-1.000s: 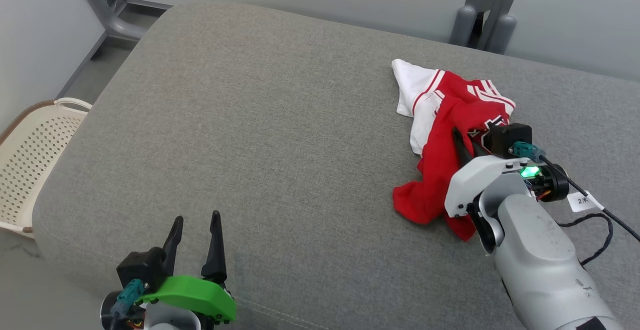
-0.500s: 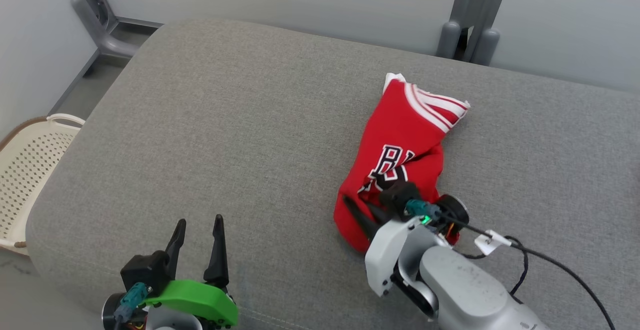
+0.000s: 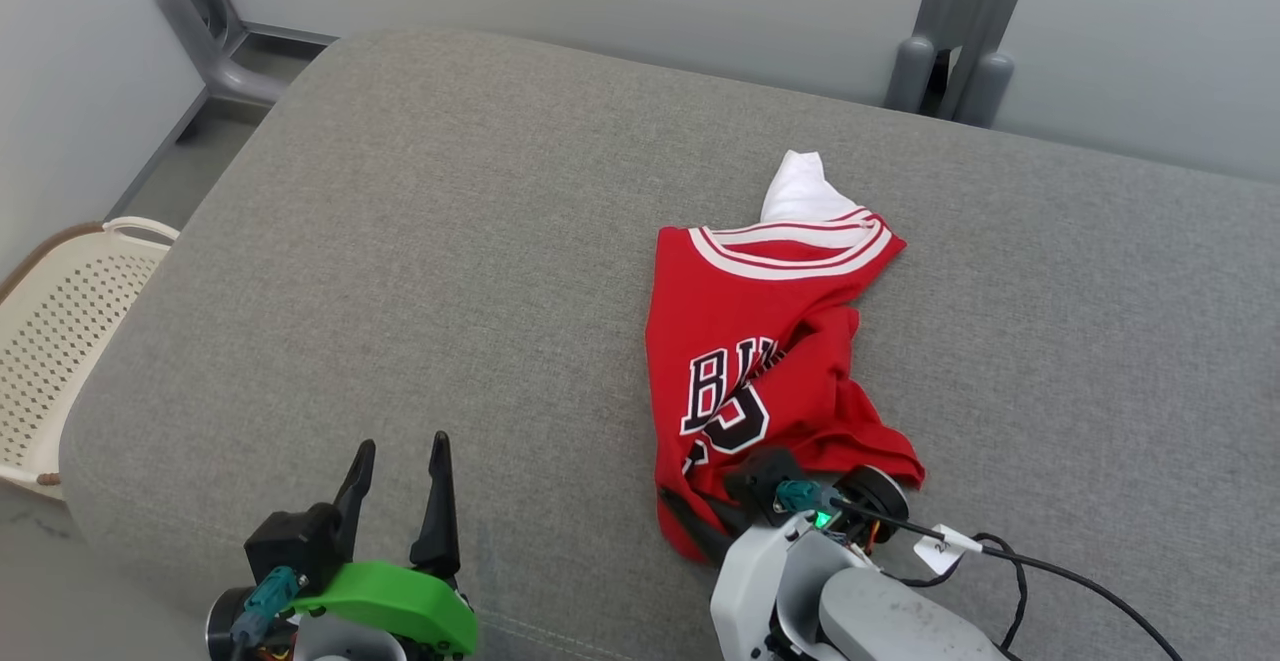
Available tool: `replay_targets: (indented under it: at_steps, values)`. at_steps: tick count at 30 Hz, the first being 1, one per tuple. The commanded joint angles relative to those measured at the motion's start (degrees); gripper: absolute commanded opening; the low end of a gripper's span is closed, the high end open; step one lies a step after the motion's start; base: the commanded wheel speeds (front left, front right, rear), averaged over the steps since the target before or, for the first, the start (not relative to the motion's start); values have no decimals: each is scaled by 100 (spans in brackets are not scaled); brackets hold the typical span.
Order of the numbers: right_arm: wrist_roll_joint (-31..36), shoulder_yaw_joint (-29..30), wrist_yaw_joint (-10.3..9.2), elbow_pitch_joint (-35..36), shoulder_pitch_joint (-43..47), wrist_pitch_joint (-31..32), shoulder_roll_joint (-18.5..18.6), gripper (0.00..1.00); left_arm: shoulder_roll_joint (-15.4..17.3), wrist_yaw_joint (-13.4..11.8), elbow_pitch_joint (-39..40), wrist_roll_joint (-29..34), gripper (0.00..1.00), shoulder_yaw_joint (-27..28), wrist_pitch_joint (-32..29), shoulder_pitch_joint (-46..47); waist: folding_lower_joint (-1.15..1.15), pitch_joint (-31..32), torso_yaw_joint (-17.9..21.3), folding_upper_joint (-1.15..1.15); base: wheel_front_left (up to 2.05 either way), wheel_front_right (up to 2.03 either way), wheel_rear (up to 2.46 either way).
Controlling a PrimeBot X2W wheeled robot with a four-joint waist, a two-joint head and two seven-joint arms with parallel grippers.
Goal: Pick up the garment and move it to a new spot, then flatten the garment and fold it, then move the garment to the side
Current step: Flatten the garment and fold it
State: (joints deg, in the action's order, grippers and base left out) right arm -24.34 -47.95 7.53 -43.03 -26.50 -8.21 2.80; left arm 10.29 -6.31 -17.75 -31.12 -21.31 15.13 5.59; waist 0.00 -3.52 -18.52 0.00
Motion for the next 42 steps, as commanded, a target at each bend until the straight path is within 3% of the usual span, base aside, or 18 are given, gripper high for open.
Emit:
replay_targets:
  at_steps: [1, 5, 6, 7, 8, 9, 17, 24, 33, 42]
  values:
    - [-49, -33, -9, -7, 73, -60, 19, 0, 38, -15, 3, 33, 100, 13, 1, -34, 0, 23, 45, 0, 0, 0, 0]
    - [-66, -132, -9, 56, 121, -158, 16, 0, 33, -9, -7, 32, 100, -4, 1, -50, 0, 104, 164, 0, 0, 0, 0]
    - [-86, -158, -9, 101, 150, -187, 15, 6, 36, -12, -9, 35, 100, -8, 1, -59, 0, 134, 204, 0, 0, 0, 0]
    - [-97, -166, -9, 131, 179, -216, 17, 33, 36, -11, -10, 34, 100, -16, 0, -61, 0, 153, 232, 0, 0, 0, 0]
    - [-109, -184, -9, 183, 205, -260, 16, 80, 39, -12, -13, 32, 100, -21, -4, -66, 0, 183, 274, 0, 0, 0, 0]
    - [-127, -187, -9, 220, 219, -291, 17, 100, 42, -14, -13, 31, 100, -27, -9, -70, 0, 205, 304, 0, 0, 0, 0]
    - [-57, 194, -9, 583, 404, -525, 18, 100, 102, -90, 57, -10, 100, 17, -16, -160, 0, 385, 612, 0, 0, 0, 0]
    - [468, 1483, -9, 591, 339, -593, 21, 100, 147, -129, 208, -23, 100, 32, -18, -198, 0, 359, 682, 0, 0, 0, 0]
    - [1738, 3498, -9, 26, -500, -177, 126, 100, 12, -93, 366, 25, 100, -24, -6, 90, 0, -334, 136, 0, 0, 0, 0]
    - [2261, 4320, -9, -934, -1362, 257, 204, 100, -188, 23, 287, 123, 100, 54, 5, 339, 0, -930, -448, 0, 0, 0, 0]
